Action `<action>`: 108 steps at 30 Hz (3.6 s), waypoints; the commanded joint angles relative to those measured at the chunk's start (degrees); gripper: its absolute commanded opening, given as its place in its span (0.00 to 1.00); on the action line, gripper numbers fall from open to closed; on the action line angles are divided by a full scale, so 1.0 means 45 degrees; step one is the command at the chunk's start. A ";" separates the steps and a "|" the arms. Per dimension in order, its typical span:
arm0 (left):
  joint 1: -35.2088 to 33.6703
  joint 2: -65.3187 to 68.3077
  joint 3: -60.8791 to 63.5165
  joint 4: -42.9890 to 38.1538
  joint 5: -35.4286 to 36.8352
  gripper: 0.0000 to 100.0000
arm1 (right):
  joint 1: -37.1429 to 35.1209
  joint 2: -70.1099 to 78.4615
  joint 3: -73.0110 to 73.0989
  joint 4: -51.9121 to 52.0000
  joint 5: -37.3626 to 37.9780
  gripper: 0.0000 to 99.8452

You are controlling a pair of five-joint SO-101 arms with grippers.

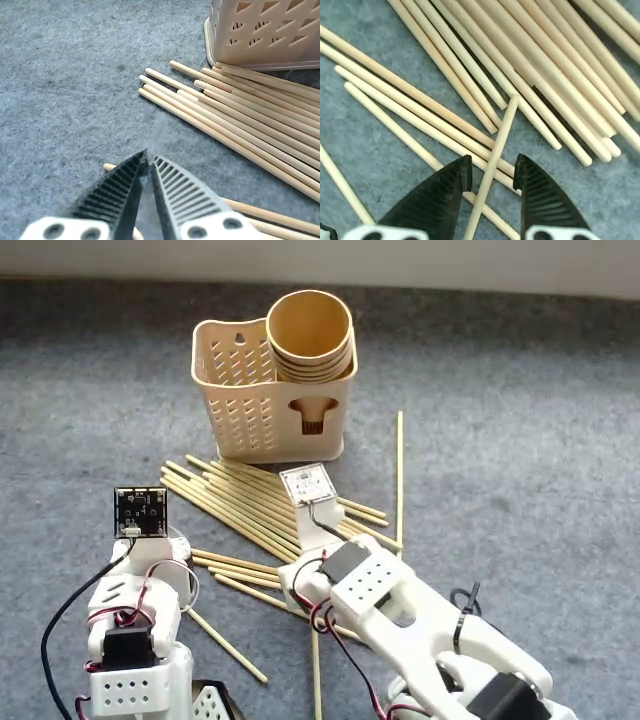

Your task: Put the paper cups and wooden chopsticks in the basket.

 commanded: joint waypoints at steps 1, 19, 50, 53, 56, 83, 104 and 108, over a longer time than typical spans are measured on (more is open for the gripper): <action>-0.0088 -0.0127 0.0244 0.0039 -0.0117 0.01 | -0.0068 0.0322 -0.0498 -0.0459 -0.0098 0.14; -0.0107 -0.0127 0.0244 0.0039 -0.0117 0.01 | 0.0205 0.1006 -0.0479 -0.0674 0.0488 0.03; -0.0107 -0.0127 0.0244 0.0039 -0.0117 0.01 | 0.0889 -0.4933 -0.0440 0.1201 0.0567 0.00; -0.0107 -0.0127 0.0244 0.0039 -0.0117 0.01 | 0.0889 -0.5949 -0.0459 0.1553 0.0567 0.00; -0.0107 -0.0127 0.0244 0.0039 -0.0117 0.01 | 0.0889 -0.6945 -0.0479 0.1670 0.0567 0.00; -0.0107 -0.0127 0.0244 0.0039 -0.0117 0.01 | 0.0811 -1.3021 -0.0498 -0.1573 0.0645 0.00; -0.0107 -0.0127 0.0244 0.0039 -0.0117 0.01 | 0.0889 -1.2923 -0.0479 -0.7492 0.0645 0.00; -0.0107 -0.0127 0.0244 0.0039 -0.0117 0.01 | 0.0908 -1.2923 -0.0479 -0.8215 0.0645 0.00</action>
